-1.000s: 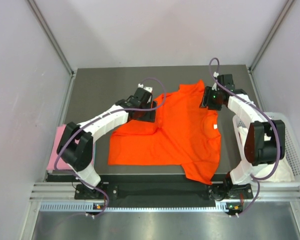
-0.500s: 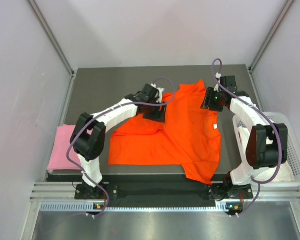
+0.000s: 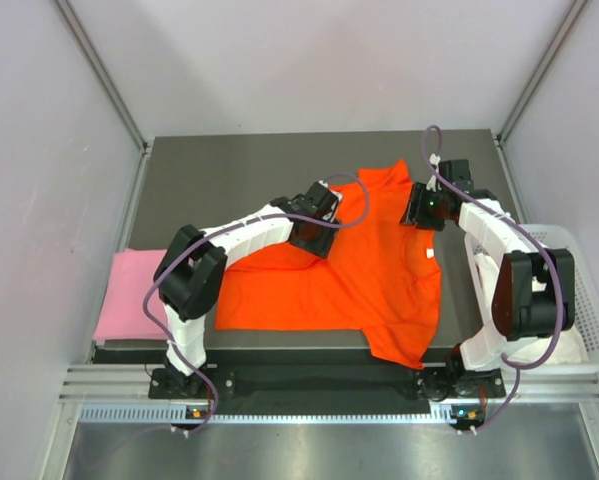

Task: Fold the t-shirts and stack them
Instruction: Flatten the tshirt out

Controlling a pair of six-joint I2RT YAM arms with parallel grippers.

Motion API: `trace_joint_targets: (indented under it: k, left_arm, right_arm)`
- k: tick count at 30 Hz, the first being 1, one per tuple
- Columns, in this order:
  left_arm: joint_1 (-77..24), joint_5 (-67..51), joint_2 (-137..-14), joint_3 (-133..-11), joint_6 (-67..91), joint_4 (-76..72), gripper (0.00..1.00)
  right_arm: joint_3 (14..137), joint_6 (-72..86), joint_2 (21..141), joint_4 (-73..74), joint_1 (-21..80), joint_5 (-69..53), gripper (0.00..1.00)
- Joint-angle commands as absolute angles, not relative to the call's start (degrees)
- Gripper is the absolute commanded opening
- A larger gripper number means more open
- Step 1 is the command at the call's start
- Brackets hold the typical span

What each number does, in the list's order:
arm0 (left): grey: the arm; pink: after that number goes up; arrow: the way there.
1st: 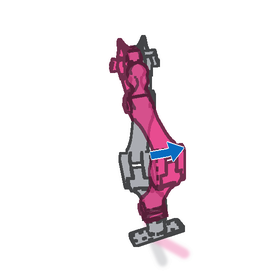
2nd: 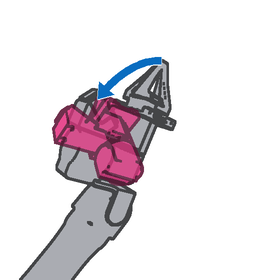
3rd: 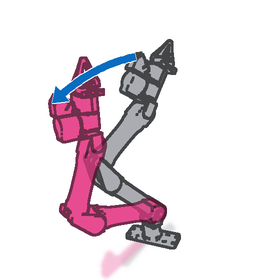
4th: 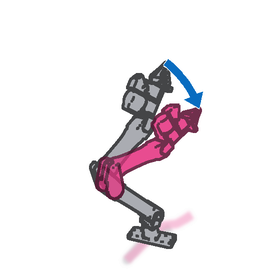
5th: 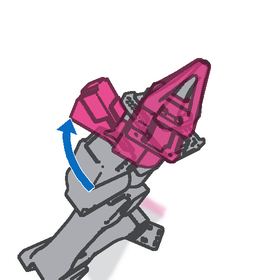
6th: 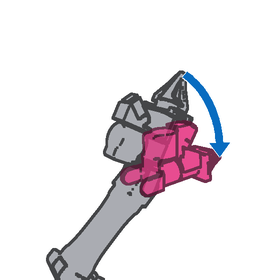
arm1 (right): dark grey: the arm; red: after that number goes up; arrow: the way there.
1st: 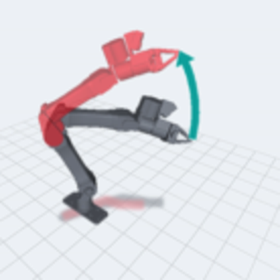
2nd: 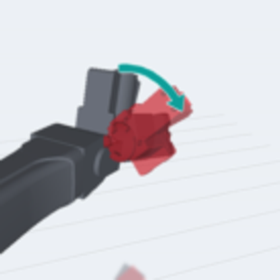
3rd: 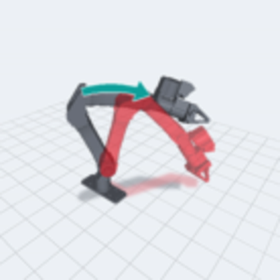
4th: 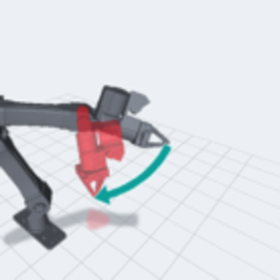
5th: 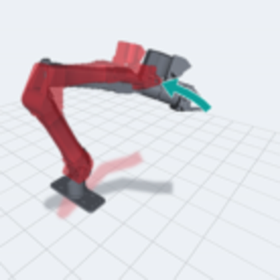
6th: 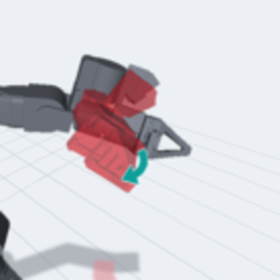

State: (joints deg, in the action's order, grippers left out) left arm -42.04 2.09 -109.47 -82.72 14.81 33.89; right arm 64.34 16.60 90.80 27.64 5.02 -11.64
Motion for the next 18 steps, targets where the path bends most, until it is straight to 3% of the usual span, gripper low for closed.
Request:
trace_joint_targets:
  k: [1, 7, 9, 13, 16, 18]
  left_arm:
    - [-42.9, 4.7, -111.2, -85.1, 12.7, 34.5, 0.60]
    - [-43.0, 2.8, -112.4, -85.6, 12.2, 34.4, 0.58]
    - [-43.0, 3.2, -112.8, -85.7, 12.0, 34.7, 0.53]
    - [-43.1, 4.0, -112.1, -85.6, 11.3, 34.8, 0.27]
    - [-43.0, 4.7, -111.5, -85.8, 10.3, 34.4, 0.14]
    - [-42.8, 4.8, -111.2, -86.1, 10.0, 34.3, 0.00]
  right_arm:
    - [64.2, 16.7, 88.2, 25.4, 4.6, -12.5, 0.49]
    - [63.6, 17.4, 88.3, 24.6, 4.6, -12.6, 0.49]
    - [63.6, 18.3, 88.9, 24.1, 4.6, -12.0, 0.49]
    - [64.7, 21.1, 90.2, 18.4, 4.6, -5.3, 0.49]
    - [69.9, 22.6, 93.7, 14.2, 4.1, -2.2, 0.52]
    - [73.5, 21.8, 98.4, 12.7, 3.9, -1.5, 0.52]
